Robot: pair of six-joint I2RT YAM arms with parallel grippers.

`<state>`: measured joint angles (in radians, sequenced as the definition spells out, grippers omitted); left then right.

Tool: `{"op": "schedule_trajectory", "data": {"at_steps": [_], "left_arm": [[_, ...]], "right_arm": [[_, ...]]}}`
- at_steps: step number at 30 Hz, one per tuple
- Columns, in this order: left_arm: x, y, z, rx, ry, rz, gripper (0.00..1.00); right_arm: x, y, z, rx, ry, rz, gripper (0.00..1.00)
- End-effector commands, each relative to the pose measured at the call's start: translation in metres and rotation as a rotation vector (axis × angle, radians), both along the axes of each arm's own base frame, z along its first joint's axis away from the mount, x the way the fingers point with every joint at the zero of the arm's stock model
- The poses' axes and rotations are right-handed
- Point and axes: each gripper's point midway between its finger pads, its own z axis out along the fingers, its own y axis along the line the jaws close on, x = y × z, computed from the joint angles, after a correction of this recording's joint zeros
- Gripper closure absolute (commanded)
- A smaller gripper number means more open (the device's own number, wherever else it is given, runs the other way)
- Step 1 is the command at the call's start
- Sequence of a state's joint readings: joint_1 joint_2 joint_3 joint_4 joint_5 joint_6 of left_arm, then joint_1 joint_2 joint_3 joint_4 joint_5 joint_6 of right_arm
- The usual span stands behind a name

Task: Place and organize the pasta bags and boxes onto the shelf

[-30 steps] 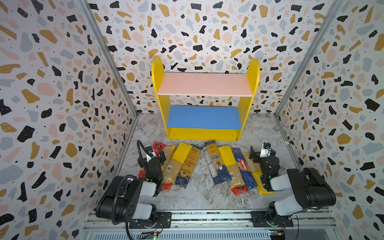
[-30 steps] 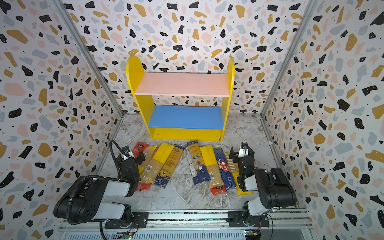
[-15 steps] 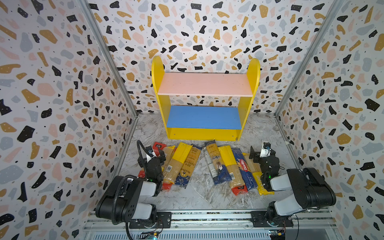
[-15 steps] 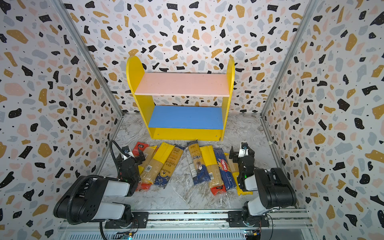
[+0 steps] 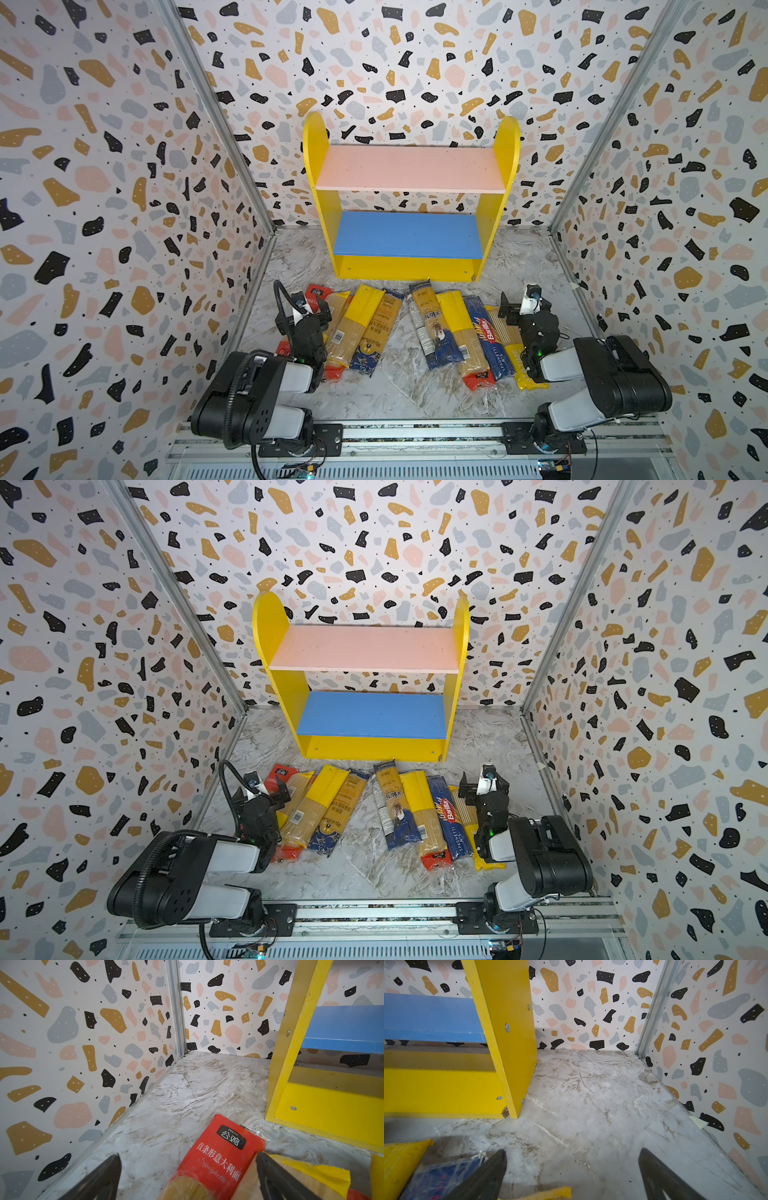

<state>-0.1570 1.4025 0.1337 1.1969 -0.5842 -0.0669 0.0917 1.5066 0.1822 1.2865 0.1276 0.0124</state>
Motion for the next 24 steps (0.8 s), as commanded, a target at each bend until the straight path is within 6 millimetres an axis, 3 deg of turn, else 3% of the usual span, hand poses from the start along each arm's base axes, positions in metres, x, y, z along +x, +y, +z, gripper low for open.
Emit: {"op": "schedule_trajectory", "data": {"at_steps": [1, 12, 18, 24], "left_arm": [[0.004, 0.002, 0.015, -0.010, -0.056, 0.007, 0.00], [0.005, -0.001, 0.016, -0.006, -0.058, -0.009, 0.01], [0.007, -0.005, 0.026, 0.000, -0.047, -0.027, 0.01], [0.015, -0.007, 0.030, -0.013, 0.023, -0.007, 0.00]], "right_arm": [[0.003, -0.001, 0.006, -0.009, -0.016, -0.006, 0.01], [0.002, -0.001, 0.008, -0.011, -0.024, -0.006, 0.01], [0.005, -0.009, 0.016, -0.023, -0.009, -0.097, 0.01], [0.016, -0.004, 0.015, 0.028, 0.130, -0.149, 0.01]]}}
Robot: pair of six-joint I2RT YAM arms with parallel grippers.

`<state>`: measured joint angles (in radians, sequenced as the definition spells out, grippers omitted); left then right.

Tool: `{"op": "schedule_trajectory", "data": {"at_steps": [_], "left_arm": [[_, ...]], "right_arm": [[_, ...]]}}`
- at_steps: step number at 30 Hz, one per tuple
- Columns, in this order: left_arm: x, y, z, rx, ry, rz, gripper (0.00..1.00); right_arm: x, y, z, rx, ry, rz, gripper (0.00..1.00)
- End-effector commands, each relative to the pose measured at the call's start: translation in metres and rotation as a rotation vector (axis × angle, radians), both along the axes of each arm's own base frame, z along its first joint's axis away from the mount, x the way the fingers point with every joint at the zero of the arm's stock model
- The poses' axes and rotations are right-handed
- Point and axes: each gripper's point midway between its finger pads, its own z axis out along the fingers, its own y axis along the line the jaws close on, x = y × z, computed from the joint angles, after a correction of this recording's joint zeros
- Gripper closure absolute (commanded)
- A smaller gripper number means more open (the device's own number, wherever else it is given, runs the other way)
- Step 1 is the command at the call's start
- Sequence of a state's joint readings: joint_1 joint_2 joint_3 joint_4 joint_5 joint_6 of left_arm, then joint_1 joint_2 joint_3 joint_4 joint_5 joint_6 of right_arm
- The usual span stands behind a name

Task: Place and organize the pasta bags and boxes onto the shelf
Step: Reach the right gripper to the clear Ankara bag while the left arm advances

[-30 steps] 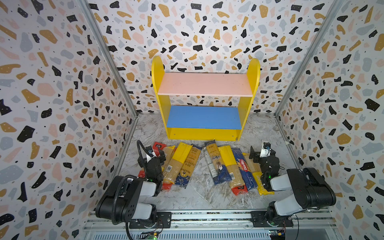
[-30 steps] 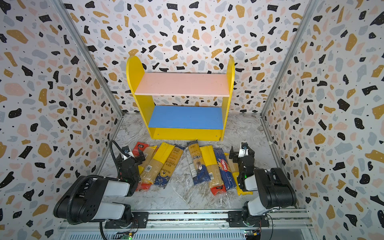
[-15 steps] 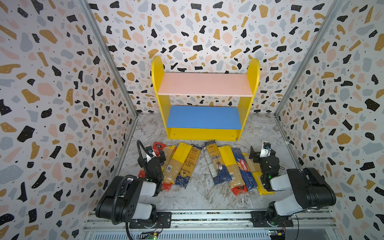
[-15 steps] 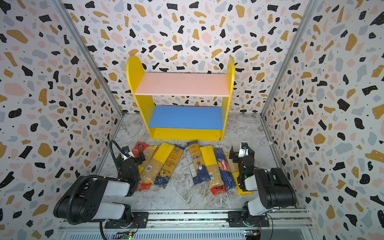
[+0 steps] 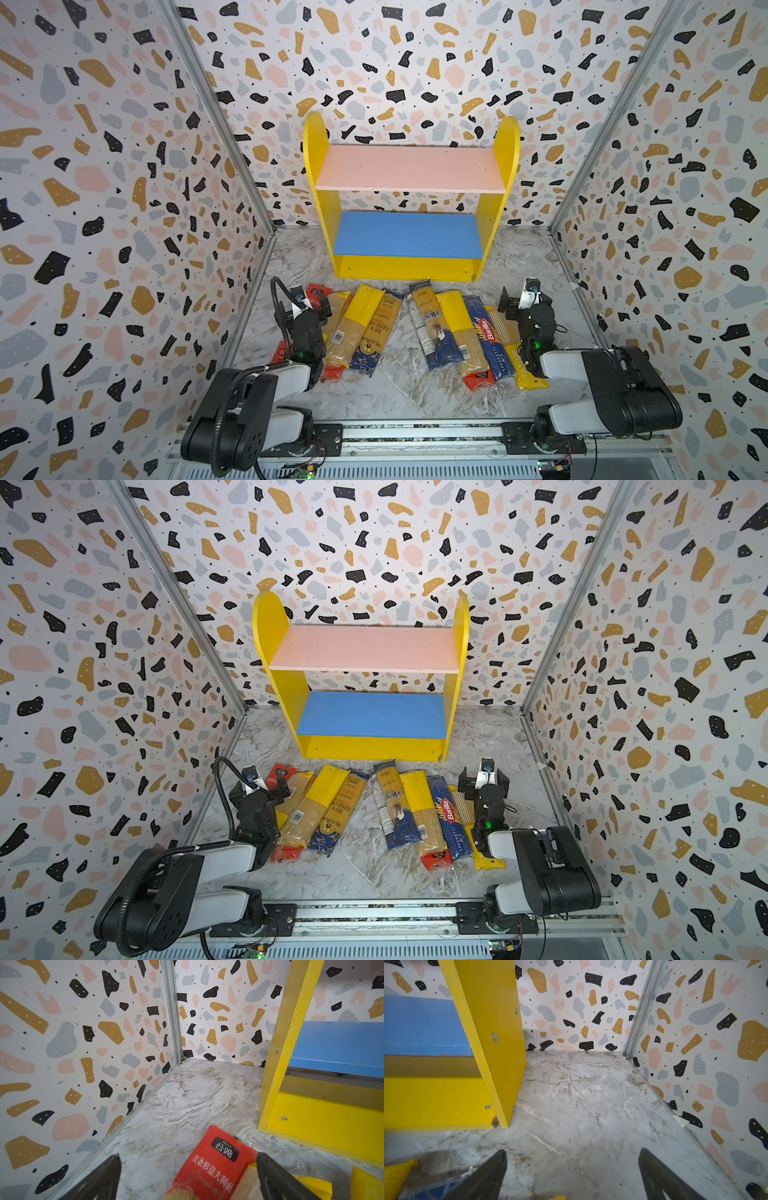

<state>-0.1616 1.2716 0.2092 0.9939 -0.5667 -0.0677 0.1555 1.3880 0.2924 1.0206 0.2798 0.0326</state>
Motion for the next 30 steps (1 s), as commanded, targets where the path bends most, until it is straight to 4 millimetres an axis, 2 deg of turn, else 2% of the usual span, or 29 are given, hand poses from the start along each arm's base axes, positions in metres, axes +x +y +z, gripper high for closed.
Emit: {"op": "schedule_trajectory", "data": {"at_steps": [1, 5, 8, 11, 15, 18, 21, 27, 30], "left_arm": [[0.008, -0.003, 0.006, -0.014, 0.039, 0.012, 0.00], [0.010, -0.024, 0.014, -0.029, 0.054, -0.043, 0.03], [0.004, -0.045, 0.029, 0.030, 0.061, -0.060, 0.02], [-0.001, -0.065, 0.050, 0.028, 0.037, -0.104, 0.03], [-0.014, -0.101, 0.073, 0.022, 0.014, -0.182, 0.02], [-0.026, -0.130, 0.079, 0.007, 0.028, -0.267, 0.00], [-0.041, -0.150, 0.082, -0.024, 0.037, -0.326, 0.00], [-0.073, -0.168, 0.076, -0.099, 0.061, -0.423, 0.00], [-0.084, -0.171, 0.078, -0.124, 0.071, -0.448, 0.00]], "right_arm": [[0.005, -0.002, -0.005, 0.049, 0.110, -0.071, 0.01], [0.007, -0.001, 0.002, -0.032, 0.193, -0.227, 0.01], [0.009, 0.011, 0.011, -0.058, 0.255, -0.239, 0.01], [0.003, 0.035, 0.022, -0.101, 0.273, -0.164, 0.01], [-0.014, 0.075, 0.023, -0.057, 0.347, -0.034, 0.01], [-0.033, 0.104, 0.022, -0.055, 0.394, 0.047, 0.01], [-0.050, 0.127, 0.019, -0.032, 0.440, 0.118, 0.01], [-0.083, 0.168, 0.001, 0.058, 0.537, 0.289, 0.05], [-0.097, 0.185, -0.008, 0.076, 0.576, 0.351, 0.05]]}}
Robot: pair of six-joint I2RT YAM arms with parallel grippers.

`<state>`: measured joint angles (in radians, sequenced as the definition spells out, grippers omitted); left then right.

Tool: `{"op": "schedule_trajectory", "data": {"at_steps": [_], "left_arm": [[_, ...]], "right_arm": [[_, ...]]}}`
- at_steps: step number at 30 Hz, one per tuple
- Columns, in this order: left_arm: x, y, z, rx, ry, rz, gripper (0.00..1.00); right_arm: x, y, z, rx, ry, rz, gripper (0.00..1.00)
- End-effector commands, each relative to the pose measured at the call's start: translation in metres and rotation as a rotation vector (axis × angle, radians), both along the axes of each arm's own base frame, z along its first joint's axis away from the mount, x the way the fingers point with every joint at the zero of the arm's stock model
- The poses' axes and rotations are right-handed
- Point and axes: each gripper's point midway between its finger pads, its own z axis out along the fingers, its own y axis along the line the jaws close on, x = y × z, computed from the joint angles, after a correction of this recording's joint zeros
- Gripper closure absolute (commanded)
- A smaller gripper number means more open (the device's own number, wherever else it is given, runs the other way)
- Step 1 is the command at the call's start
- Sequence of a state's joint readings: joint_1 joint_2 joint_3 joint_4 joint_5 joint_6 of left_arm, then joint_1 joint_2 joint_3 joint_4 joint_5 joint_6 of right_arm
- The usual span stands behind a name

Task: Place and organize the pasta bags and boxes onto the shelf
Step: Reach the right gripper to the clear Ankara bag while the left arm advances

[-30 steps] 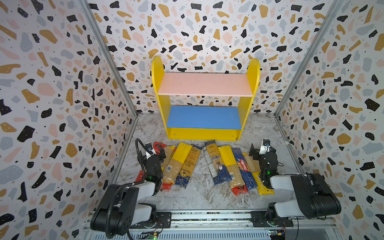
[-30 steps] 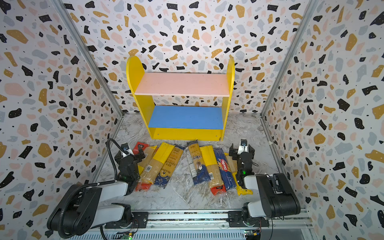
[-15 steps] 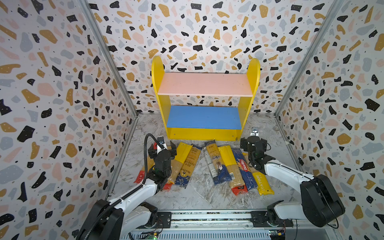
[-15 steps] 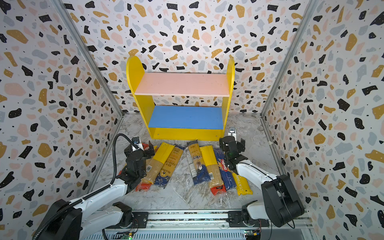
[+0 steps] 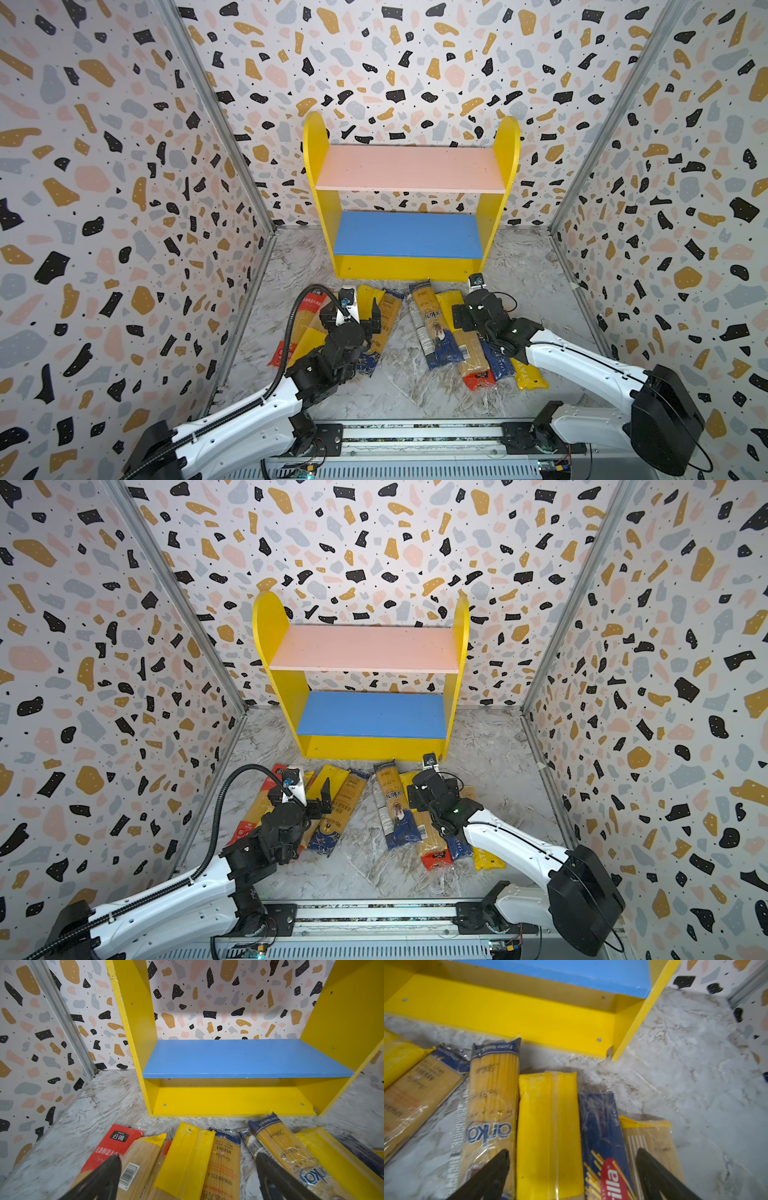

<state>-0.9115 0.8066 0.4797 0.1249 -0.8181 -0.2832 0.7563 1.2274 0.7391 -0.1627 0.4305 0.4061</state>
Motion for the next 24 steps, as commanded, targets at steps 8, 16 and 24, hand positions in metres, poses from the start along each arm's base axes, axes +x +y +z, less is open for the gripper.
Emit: {"op": "schedule_trajectory", "data": {"at_steps": [8, 16, 24], "left_arm": [[-0.023, -0.005, -0.004, -0.024, 0.114, -0.071, 0.00], [-0.027, -0.017, -0.005, -0.082, 0.127, -0.136, 0.01], [-0.032, -0.017, -0.018, -0.123, 0.145, -0.152, 0.01]], "right_arm": [[-0.062, 0.064, -0.032, 0.090, 0.180, 0.213, 0.10], [-0.068, 0.068, -0.059, 0.025, 0.237, 0.216, 0.09], [-0.071, 0.072, -0.086, -0.029, 0.300, 0.235, 0.12]]}}
